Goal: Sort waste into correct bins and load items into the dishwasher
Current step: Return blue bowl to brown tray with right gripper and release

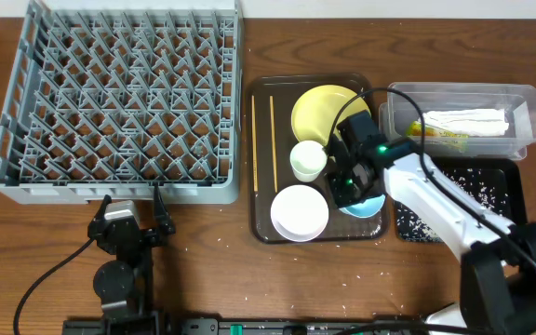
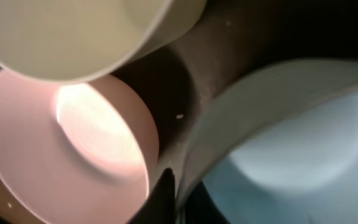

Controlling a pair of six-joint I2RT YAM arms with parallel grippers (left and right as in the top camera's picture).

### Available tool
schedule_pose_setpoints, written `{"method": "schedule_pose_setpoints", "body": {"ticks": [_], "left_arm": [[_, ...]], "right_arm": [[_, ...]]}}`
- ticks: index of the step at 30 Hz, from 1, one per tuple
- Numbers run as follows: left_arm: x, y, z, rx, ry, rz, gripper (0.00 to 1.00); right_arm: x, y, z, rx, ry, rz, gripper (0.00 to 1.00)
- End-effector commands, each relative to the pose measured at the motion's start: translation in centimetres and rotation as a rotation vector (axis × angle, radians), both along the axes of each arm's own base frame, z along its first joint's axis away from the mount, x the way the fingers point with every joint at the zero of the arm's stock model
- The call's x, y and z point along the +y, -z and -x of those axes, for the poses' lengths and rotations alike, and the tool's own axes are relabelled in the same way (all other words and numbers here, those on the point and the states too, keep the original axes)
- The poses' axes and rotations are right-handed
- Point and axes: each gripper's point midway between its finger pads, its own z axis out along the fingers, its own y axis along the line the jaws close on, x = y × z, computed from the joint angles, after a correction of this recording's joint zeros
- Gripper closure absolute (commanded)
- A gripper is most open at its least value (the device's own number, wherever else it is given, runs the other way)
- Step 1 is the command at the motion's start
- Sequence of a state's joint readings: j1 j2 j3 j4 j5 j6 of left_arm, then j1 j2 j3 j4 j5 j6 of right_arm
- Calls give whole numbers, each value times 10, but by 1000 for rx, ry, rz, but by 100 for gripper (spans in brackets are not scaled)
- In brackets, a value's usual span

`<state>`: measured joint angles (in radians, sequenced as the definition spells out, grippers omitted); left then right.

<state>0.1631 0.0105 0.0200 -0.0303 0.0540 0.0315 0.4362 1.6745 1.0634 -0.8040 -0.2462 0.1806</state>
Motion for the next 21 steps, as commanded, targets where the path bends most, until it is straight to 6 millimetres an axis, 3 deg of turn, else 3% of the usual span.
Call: {"method": "schedule_pose_setpoints", "body": {"ticks": [1,8,13,17,21], "left_arm": [[1,15,1,48,-1,-5,12],[1,15,1,48,-1,-5,12],[1,15,1,48,-1,-5,12],[2,15,1,48,-6,-6,12],[2,15,1,48,-6,-6,12]], "right_arm": [[6,1,4,16,-34,-16,86],[8,-3,2,13,-33,-21,68],[15,-34,-12,-8,-35,-37,66],[19,-66,-35,-83,1,-37,65],[19,-78,-64,-183,99,-28,64]]}}
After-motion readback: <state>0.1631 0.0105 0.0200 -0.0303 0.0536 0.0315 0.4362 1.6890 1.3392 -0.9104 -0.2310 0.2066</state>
